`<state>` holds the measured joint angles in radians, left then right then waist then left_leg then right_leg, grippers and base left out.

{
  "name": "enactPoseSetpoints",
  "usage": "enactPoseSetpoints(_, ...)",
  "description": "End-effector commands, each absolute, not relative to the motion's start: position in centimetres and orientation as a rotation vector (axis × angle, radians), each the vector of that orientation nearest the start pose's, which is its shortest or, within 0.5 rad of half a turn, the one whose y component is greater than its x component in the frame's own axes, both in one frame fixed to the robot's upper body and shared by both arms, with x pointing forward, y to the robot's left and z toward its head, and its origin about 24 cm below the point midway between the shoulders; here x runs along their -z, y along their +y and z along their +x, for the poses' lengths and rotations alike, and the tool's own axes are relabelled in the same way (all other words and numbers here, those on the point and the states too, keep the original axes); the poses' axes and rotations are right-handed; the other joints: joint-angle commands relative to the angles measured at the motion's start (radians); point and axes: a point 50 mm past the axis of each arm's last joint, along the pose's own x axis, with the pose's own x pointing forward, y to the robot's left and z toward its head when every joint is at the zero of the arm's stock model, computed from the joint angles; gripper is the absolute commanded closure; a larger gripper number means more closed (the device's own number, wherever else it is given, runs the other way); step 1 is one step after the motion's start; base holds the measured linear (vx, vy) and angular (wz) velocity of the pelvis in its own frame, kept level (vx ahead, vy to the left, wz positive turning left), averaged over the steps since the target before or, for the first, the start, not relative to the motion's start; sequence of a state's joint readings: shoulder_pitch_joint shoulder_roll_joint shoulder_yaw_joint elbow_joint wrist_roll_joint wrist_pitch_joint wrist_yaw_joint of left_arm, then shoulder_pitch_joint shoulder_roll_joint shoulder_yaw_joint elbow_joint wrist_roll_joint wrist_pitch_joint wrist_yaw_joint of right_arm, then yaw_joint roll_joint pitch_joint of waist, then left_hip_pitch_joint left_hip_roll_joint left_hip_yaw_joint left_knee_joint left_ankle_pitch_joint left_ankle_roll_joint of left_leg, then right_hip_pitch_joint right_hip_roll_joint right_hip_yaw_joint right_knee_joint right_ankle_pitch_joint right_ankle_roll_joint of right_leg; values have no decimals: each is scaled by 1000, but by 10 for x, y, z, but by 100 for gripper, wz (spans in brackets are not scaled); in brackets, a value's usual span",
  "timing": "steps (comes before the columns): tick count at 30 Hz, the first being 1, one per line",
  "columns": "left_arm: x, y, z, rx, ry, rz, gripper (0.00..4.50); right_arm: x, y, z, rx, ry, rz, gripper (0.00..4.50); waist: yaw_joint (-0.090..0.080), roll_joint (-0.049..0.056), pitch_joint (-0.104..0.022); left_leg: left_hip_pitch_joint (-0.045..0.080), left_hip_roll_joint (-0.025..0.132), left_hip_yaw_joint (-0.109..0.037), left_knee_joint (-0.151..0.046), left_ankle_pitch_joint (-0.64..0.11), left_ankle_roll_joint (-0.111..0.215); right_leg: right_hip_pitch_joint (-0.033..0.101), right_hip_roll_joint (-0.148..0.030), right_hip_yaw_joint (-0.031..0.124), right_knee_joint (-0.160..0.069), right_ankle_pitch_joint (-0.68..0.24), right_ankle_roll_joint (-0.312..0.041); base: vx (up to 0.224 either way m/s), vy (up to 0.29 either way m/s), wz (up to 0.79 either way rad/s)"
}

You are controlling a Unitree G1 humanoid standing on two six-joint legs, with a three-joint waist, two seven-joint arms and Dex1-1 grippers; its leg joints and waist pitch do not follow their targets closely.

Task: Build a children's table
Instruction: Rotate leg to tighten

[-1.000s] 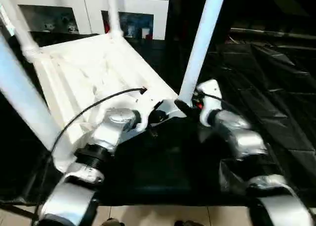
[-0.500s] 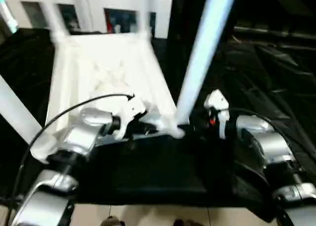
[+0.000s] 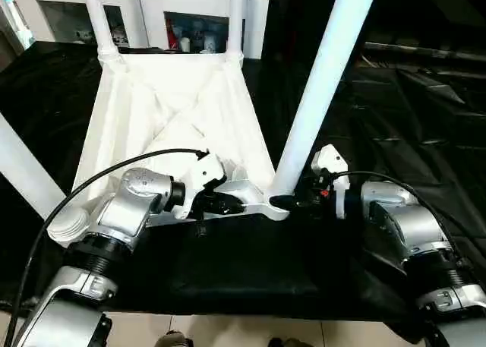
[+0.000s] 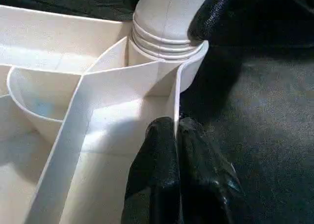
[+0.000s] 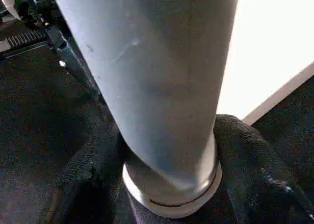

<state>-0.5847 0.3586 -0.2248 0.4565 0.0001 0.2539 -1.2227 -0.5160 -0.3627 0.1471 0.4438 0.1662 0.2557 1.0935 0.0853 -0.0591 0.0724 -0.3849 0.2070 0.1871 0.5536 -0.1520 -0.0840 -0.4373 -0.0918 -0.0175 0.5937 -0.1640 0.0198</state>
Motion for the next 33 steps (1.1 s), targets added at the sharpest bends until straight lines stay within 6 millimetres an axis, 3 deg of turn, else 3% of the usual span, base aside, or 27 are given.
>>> enactPoseSetpoints(1,-69,118,313,1355,384,256,450,-58,-137,309,-1209,366,-115,208,2,-10,-60,14,12,8,-49,-186,81,58,-26,16,-55,-145,-224,0,0,0)
enactPoseSetpoints(5,-67,117,318,1286,378,253,450,-54,-135,312,-1140,356,-95,209,0,-10,-58,14,13,7,-51,-205,73,56,-27,16,-58,-180,-218,0,0,0)
enactPoseSetpoints(7,-66,110,328,1166,376,245,450,-43,-133,324,-938,359,-73,209,-4,-10,-55,14,12,7,-53,-226,56,52,-27,16,-64,-225,-206,0,0,0)
enactPoseSetpoints(9,-63,99,337,1053,381,246,450,-30,-126,331,-762,379,-38,210,-16,-11,-50,12,8,-1,-62,-302,2,50,-31,13,-76,-400,-156,0,0,0)
enactPoseSetpoints(10,-63,94,339,1025,386,241,450,-28,-123,333,-715,383,-27,210,-19,-11,-52,13,8,-2,-62,-313,-6,49,-33,14,-80,-423,-145,0,0,0)
enactPoseSetpoints(11,-62,88,341,995,392,236,450,-25,-119,335,-657,387,-16,210,-21,-9,-52,19,10,-2,-61,-330,-6,42,-32,16,-85,-427,-137,0,0,0)
enactPoseSetpoints(13,-61,82,342,970,396,229,450,-24,-116,338,-593,394,0,211,-26,-8,-51,15,8,-2,-61,-332,0,42,-28,17,-83,-405,-137,0,0,0)
enactPoseSetpoints(15,-60,61,343,936,399,217,450,-21,-105,344,-458,424,49,211,-29,-4,-54,15,7,-3,-62,-327,-3,40,-25,16,-79,-365,-140,0,0,0)
enactPoseSetpoints(18,-60,51,344,931,397,216,450,-22,-96,347,-437,417,34,211,-26,-8,-58,14,4,1,-56,-304,12,44,-21,16,-75,-282,-148,0,0,0)
enactPoseSetpoints(21,-64,40,344,957,373,227,450,-28,-79,348,-516,378,38,211,-23,-10,-57,11,3,3,-55,-288,31,48,-22,14,-75,-262,-150,0,0,0)
enactPoseSetpoints(29,-63,51,344,989,375,245,450,-39,-89,352,-567,322,58,131,-22,-12,-55,9,6,1,-59,-306,43,49,-23,14,-77,-286,-150,0,0,0)
enactPoseSetpoints(33,-62,63,342,1033,382,251,450,-46,-99,351,-677,295,17,106,-21,-10,-56,9,7,1,-59,-300,48,50,-24,13,-78,-276,-158,0,0,0)
